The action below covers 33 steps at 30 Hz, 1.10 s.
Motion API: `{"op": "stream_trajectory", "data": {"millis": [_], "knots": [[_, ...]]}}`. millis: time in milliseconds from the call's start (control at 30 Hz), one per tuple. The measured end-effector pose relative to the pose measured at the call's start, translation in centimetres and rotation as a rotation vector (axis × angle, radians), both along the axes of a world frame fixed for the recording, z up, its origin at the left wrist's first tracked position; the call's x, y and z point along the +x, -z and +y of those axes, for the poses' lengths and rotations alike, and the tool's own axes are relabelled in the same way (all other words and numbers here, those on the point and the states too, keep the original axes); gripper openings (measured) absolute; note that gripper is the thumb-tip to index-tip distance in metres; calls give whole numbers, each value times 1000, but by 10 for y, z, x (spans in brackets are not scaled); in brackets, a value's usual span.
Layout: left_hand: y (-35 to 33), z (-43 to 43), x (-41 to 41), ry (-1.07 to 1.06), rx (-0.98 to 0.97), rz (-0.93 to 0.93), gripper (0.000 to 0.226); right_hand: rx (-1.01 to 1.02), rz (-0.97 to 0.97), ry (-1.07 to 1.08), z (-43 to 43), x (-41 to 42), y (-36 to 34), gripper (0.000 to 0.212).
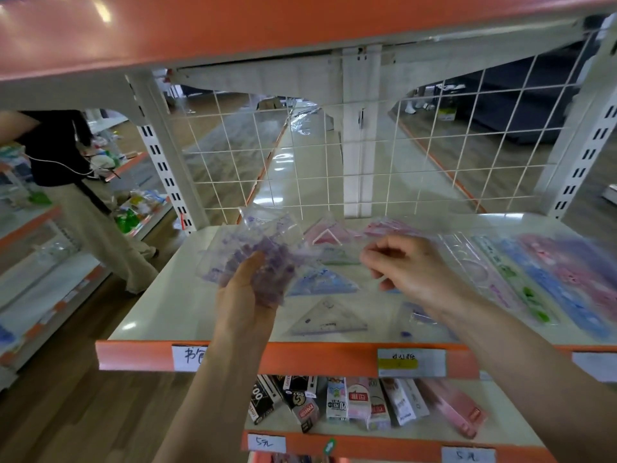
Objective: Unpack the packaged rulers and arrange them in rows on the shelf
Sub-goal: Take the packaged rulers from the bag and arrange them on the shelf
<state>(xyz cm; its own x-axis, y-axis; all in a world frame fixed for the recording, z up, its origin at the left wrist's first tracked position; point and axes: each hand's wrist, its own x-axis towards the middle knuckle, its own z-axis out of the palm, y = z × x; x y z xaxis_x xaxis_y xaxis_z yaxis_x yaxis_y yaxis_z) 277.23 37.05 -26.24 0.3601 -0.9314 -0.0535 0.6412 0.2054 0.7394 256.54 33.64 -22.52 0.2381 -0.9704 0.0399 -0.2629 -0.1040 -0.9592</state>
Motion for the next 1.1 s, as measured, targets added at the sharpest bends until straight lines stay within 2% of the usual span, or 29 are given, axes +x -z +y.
{"op": "stream_trajectory", "data": {"millis": [100,267,367,467,667,733,867,967,1100], "knots": [[2,-2,15,-21,8,19,11,-12,26,17,-8,-8,-3,15],[11,-1,41,-94,21,43,12,75,359,-169,-9,-13,8,13],[12,-2,42,-72,6,54,12,130,435,-254,-7,-6,18,5],[15,-4,40,-51,8,72,13,147,484,-273,-7,-3,21,8],[8,-4,25,30,19,73,9,-53,778,-318,2,-4,22,15],[3,-2,16,71,-11,91,17,-142,725,-283,7,-2,16,12],[-6,-1,-3,174,-51,167,32,-159,283,-192,10,5,1,10],[-9,0,-14,237,-28,159,25,-141,69,-144,5,9,-3,10],[-13,2,-22,222,-8,83,21,-135,-70,-55,-4,9,-6,7]]}}
